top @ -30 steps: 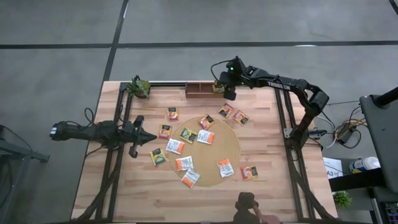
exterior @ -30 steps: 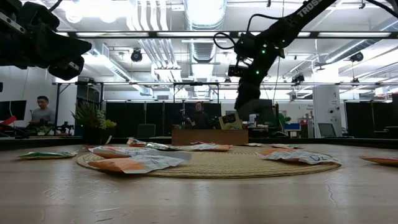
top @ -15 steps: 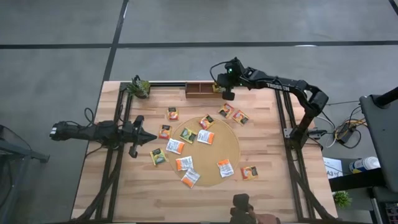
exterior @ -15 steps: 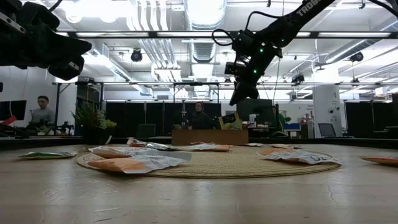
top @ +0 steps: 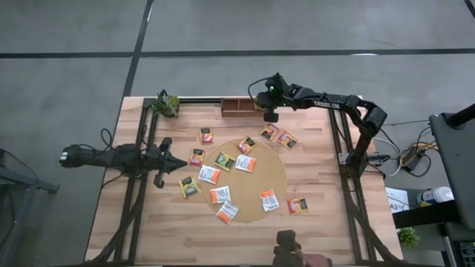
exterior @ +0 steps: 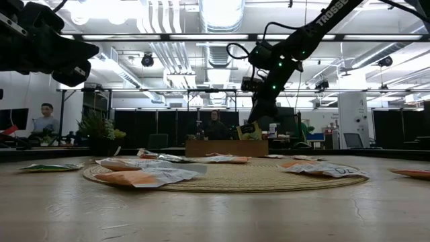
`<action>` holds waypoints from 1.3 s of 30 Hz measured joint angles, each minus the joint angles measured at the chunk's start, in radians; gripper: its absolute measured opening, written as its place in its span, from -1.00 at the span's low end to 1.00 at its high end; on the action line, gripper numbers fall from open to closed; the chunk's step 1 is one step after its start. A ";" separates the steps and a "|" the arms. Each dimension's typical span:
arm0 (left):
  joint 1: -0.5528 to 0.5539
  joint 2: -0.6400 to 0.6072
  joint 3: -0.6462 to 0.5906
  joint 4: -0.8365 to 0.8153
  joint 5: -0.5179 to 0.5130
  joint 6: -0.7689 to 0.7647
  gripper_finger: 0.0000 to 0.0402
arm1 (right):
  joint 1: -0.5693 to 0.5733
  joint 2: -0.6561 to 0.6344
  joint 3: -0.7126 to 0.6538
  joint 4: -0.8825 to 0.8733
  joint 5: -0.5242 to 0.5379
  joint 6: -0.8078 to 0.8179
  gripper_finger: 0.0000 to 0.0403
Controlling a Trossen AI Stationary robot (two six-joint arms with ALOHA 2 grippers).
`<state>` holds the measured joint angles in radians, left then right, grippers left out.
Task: Pick & Place Tea
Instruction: Put the bottom yellow tea bag into the right section of the wooden organizer, then put the top yellow tea bag into the right section of the wooden organizer
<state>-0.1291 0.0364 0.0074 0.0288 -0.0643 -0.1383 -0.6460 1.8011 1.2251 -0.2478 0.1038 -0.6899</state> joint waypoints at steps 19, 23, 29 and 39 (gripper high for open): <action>0.000 0.000 0.000 0.000 0.000 0.000 -1.00 | -0.009 0.001 -0.053 -0.002 0.029 0.025 -0.96; 0.000 0.000 0.000 0.000 0.000 0.000 -1.00 | -0.010 -0.007 -0.047 0.020 0.033 0.025 -0.96; 0.000 0.000 0.000 0.000 0.000 0.000 -1.00 | -0.010 -0.011 -0.022 0.020 0.061 0.017 -0.96; 0.000 0.000 0.000 0.000 0.000 0.000 -1.00 | -0.006 -0.029 -0.022 0.019 0.064 0.014 -0.96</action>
<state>-0.1289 0.0363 0.0072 0.0288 -0.0643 -0.1387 -0.6522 1.7724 1.2030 -0.2287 0.1680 -0.6761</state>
